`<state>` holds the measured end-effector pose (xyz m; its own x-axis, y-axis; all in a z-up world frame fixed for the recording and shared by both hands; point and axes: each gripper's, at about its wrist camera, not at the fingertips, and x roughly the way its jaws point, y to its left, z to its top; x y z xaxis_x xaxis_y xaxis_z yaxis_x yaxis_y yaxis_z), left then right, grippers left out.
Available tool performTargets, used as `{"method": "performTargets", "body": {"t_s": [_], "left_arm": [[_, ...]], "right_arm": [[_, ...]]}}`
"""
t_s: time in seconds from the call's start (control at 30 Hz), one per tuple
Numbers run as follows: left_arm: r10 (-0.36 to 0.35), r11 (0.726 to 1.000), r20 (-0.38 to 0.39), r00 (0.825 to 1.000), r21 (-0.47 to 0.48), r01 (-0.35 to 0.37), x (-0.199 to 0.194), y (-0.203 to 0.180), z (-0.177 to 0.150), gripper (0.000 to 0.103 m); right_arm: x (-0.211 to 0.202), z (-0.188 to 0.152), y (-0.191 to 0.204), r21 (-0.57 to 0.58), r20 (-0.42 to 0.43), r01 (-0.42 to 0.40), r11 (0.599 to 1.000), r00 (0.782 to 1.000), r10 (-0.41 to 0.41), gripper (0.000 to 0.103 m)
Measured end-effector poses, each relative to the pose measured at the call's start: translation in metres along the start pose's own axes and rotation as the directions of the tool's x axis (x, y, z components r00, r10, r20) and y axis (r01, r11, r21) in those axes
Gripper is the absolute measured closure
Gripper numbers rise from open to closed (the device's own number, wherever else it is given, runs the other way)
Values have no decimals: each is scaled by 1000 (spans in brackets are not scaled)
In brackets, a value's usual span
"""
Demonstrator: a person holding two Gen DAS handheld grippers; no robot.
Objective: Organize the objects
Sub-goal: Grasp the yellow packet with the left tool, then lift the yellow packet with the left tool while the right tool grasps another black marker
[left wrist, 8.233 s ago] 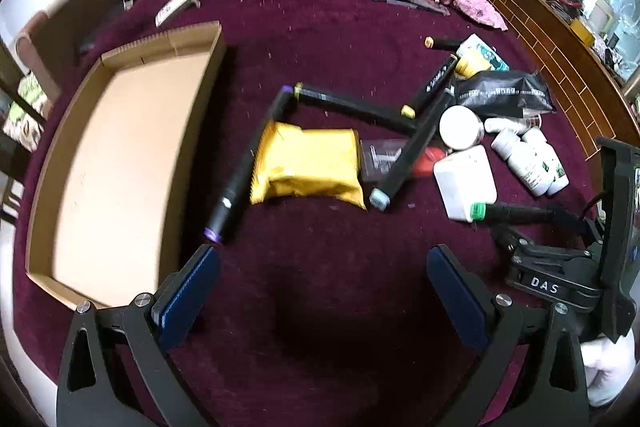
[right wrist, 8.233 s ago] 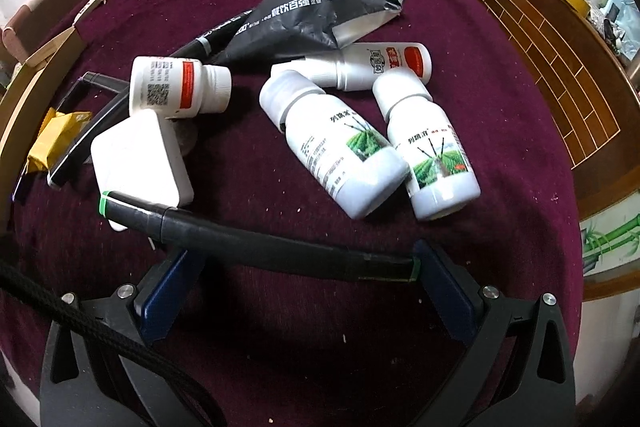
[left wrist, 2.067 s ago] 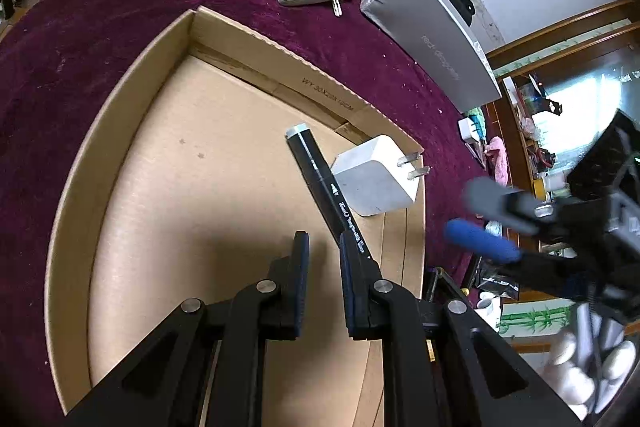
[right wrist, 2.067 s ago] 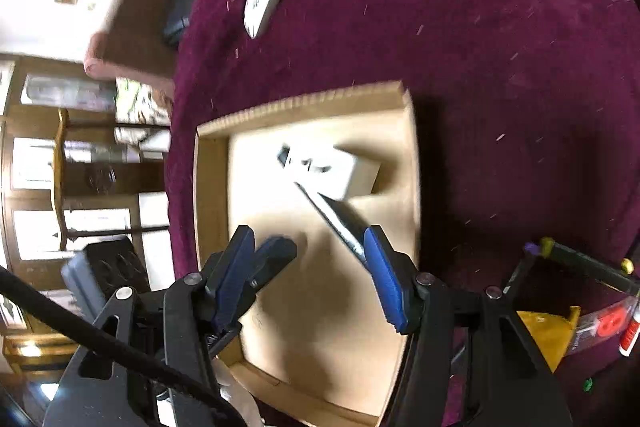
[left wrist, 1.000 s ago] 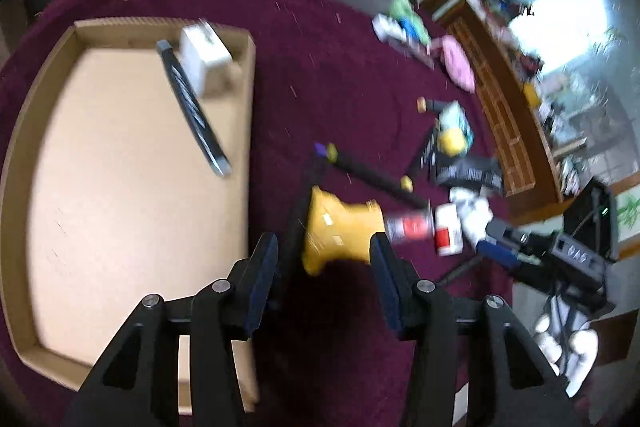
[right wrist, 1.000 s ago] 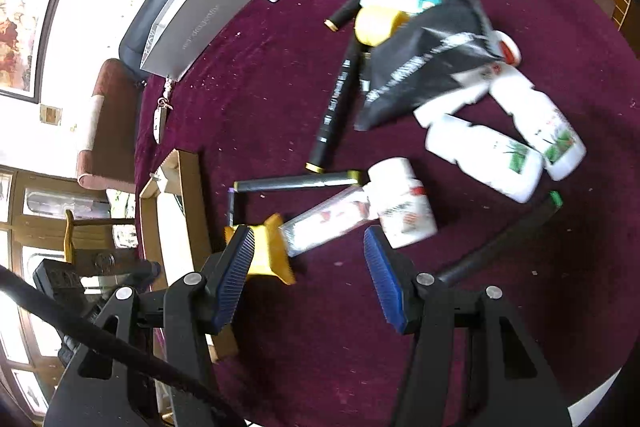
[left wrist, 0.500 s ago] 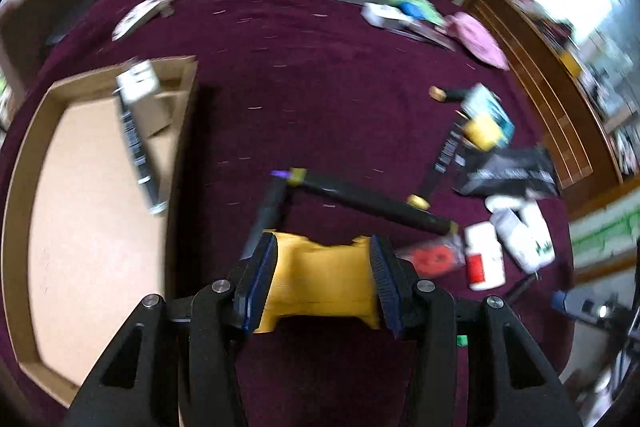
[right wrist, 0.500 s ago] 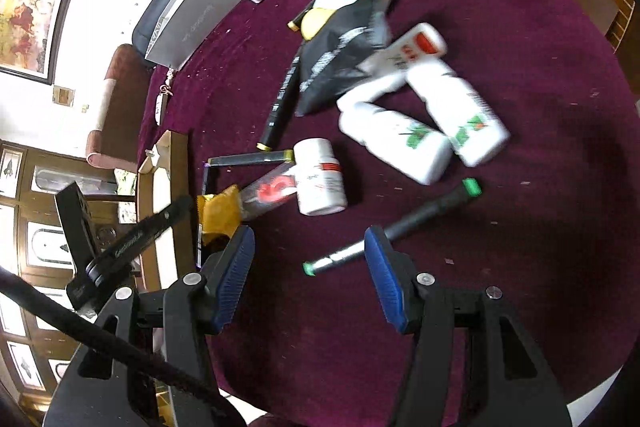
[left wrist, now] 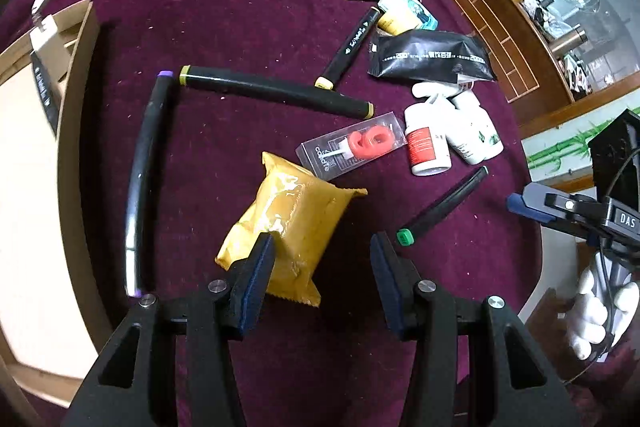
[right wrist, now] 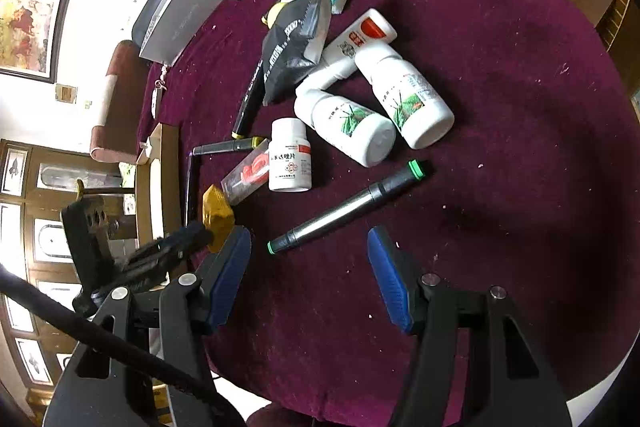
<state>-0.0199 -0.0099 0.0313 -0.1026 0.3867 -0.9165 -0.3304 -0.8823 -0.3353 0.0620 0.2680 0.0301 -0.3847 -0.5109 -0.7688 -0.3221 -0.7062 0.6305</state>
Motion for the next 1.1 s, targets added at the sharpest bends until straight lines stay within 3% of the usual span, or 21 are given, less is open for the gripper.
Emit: {"method": "performTargets", "body": {"t_s": [0.1, 0.2, 0.3, 0.43, 0.57, 0.67, 0.73, 0.83, 1.1], "left_arm": [[89, 996, 44, 995, -13, -89, -3, -5, -4, 58], [131, 991, 59, 990, -1, -131, 2, -11, -3, 58], [225, 968, 94, 970, 94, -233, 8, -27, -2, 58], [301, 935, 114, 947, 157, -317, 22, -33, 2, 56], [276, 953, 79, 958, 105, -283, 36, -20, 4, 56], [247, 965, 96, 964, 65, -254, 34, -15, 3, 65], [200, 979, 102, 974, 21, -203, 28, -8, 4, 65], [162, 987, 145, 976, -30, -160, 8, -1, 0, 65], [87, 985, 297, 951, -168, -38, -77, 22, -34, 65]], "right_arm": [[4, 0, 2, -11, -14, -3, 1000, 1000, 3, 43], [9, -2, 4, -21, -32, -3, 1000, 999, 3, 43], [12, -5, 5, -30, -47, 1, 1000, 999, -3, 43], [13, -7, 6, -39, -52, 9, 999, 999, -11, 43], [12, -8, 4, -30, -51, 15, 999, 999, -17, 43], [12, -10, 0, -14, -48, 23, 1000, 999, -24, 43], [12, -10, -1, -7, -47, 30, 1000, 998, -31, 43], [13, -10, 2, -11, -46, 34, 999, 998, -35, 43], [36, -7, 47, -115, -99, 10, 993, 995, -22, 43]]}}
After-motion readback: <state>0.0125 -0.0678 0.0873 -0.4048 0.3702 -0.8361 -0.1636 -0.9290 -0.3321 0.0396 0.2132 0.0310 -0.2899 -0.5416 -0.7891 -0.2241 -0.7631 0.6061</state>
